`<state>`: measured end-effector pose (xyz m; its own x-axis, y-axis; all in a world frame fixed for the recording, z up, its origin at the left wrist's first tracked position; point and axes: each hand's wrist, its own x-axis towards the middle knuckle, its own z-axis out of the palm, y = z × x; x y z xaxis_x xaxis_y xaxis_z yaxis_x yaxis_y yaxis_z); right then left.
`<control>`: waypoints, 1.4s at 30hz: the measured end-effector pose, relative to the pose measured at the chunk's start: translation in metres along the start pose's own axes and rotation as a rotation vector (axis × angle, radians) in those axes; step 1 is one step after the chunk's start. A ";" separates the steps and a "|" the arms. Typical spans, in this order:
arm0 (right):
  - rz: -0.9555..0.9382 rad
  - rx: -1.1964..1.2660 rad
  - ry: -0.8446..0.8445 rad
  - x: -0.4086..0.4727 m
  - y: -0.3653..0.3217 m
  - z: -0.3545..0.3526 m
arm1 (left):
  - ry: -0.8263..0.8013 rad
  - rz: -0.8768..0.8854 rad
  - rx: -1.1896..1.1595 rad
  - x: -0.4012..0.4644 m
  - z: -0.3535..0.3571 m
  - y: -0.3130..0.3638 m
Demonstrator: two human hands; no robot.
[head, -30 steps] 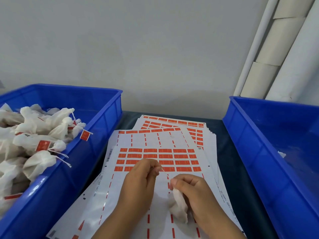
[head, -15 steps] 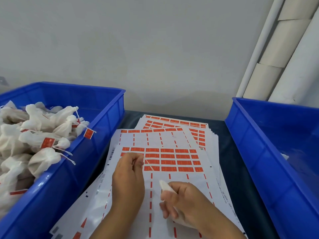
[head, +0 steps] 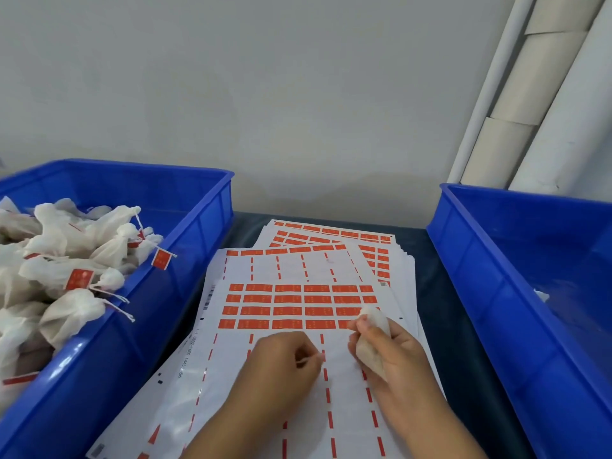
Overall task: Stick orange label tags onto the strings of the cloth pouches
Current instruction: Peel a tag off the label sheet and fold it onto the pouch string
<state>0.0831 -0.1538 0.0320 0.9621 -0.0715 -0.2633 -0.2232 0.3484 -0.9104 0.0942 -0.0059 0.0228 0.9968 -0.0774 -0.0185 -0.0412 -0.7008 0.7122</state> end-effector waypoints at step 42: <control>-0.473 -0.749 -0.124 -0.003 0.019 0.002 | 0.049 -0.032 -0.616 -0.006 -0.001 0.010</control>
<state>0.0761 -0.1456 0.0163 0.9798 0.0640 0.1897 0.1994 -0.3963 -0.8962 0.0880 -0.0120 0.0303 0.9995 -0.0205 -0.0251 0.0214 -0.1624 0.9865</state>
